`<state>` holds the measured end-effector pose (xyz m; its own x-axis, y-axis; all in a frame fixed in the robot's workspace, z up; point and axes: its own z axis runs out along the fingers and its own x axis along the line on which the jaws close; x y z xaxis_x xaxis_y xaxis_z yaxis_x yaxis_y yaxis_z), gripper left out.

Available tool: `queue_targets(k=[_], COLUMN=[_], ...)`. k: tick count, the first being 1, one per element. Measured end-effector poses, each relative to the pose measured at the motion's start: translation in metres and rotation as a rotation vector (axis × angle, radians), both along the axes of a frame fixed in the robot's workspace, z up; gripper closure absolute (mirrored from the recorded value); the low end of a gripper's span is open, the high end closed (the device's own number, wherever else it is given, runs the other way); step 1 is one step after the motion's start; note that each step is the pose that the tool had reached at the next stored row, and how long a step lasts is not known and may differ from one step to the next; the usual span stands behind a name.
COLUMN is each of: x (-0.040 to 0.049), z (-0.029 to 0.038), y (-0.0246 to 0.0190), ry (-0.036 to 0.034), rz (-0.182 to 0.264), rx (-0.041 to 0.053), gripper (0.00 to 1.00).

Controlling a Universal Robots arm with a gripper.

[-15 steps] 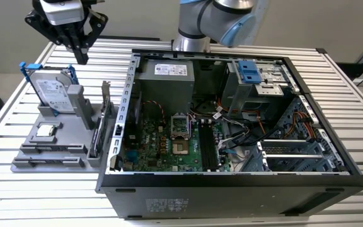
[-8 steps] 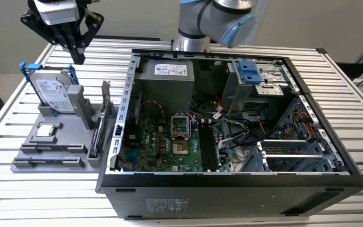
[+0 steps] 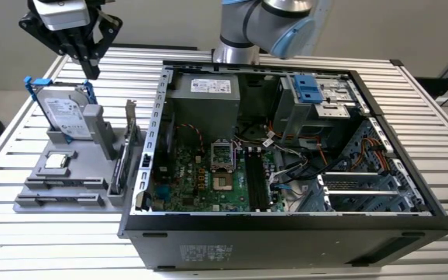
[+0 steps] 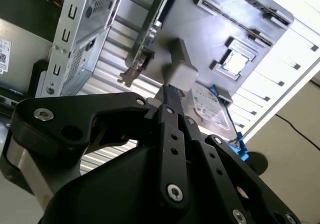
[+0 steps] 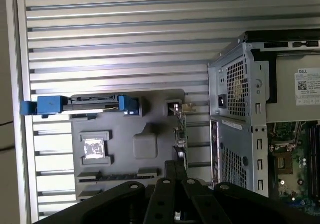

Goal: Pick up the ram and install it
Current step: 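Reach for the ram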

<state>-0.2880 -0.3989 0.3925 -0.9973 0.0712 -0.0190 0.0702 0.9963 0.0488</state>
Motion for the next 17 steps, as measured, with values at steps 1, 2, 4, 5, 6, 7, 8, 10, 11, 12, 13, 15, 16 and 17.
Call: queue_targets(k=[1, 2, 4, 5, 6, 7, 8, 10, 11, 12, 13, 15, 16, 17], x=[-0.0011, -0.0023, -0.0049, -0.0062, -0.0075, -0.0087, -0.01, -0.0127, -0.014, -0.0154, -0.0167, -0.0195, -0.0206, -0.0216], z=[0.0, 0.0, 0.0, 0.0, 0.0, 0.0, 0.0, 0.0, 0.0, 0.0, 0.0, 0.0, 0.0, 0.0], y=[0.0, 0.0, 0.0, 0.0, 0.0, 0.0, 0.0, 0.0, 0.0, 0.0, 0.0, -0.0002, -0.0001, -0.0002], ry=[0.0001, 0.0, 0.0001, 0.0, 0.0001, 0.0, 0.0, 0.0, 0.0, 0.0001, 0.0001, 0.0001, 0.0001, 0.0001], rz=[0.0, 0.0, 0.0, 0.0, 0.0, 0.0, 0.0, 0.0, 0.0, 0.0, 0.0, 0.0, 0.0, 0.0], rx=[-0.0001, 0.0, 0.0, 0.0, 0.0, 0.0, 0.0, 0.0, 0.0, -0.0001, 0.0, -0.0001, 0.0, -0.0001], gripper=[1.0, 1.0, 1.0, 1.0, 1.0, 1.0, 1.0, 1.0, 1.0, 1.0, 1.0, 1.0, 1.0, 1.0])
